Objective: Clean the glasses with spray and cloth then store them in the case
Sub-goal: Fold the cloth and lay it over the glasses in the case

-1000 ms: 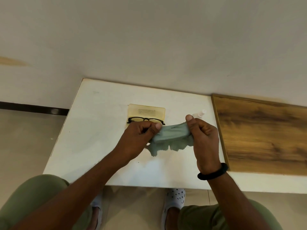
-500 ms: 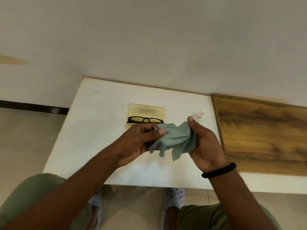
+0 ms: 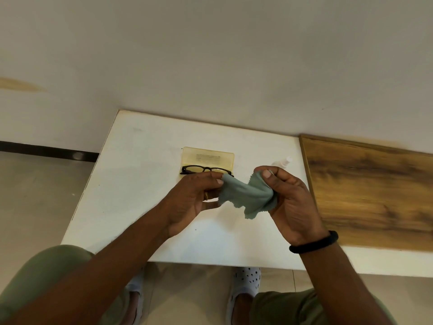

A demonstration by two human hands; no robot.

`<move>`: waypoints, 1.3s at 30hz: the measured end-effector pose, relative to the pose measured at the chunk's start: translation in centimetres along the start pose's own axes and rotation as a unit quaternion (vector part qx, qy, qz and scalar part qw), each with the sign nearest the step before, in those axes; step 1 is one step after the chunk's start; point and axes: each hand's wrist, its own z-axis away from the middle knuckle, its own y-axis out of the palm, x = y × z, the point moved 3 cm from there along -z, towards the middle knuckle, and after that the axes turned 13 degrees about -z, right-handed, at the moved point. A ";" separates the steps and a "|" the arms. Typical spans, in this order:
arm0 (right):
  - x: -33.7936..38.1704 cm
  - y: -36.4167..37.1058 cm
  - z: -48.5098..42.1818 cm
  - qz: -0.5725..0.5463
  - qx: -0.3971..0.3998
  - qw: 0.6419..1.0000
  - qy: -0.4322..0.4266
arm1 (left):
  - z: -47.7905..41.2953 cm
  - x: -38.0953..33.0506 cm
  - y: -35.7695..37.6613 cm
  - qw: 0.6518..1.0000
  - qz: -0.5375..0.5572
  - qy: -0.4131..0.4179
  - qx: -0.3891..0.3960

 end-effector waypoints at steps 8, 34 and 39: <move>0.7 0.5 0.4 -0.018 0.029 0.999 -0.015 | 0.1 0.0 0.8 0.983 0.184 -0.010 0.005; 0.9 -0.2 0.7 0.271 -0.017 0.956 -0.107 | 2.1 -3.2 -1.5 0.869 -0.402 0.199 -0.209; 0.3 -0.1 0.7 0.270 -0.052 0.953 -0.130 | 3.5 -4.4 -2.0 0.849 -0.419 0.222 -0.234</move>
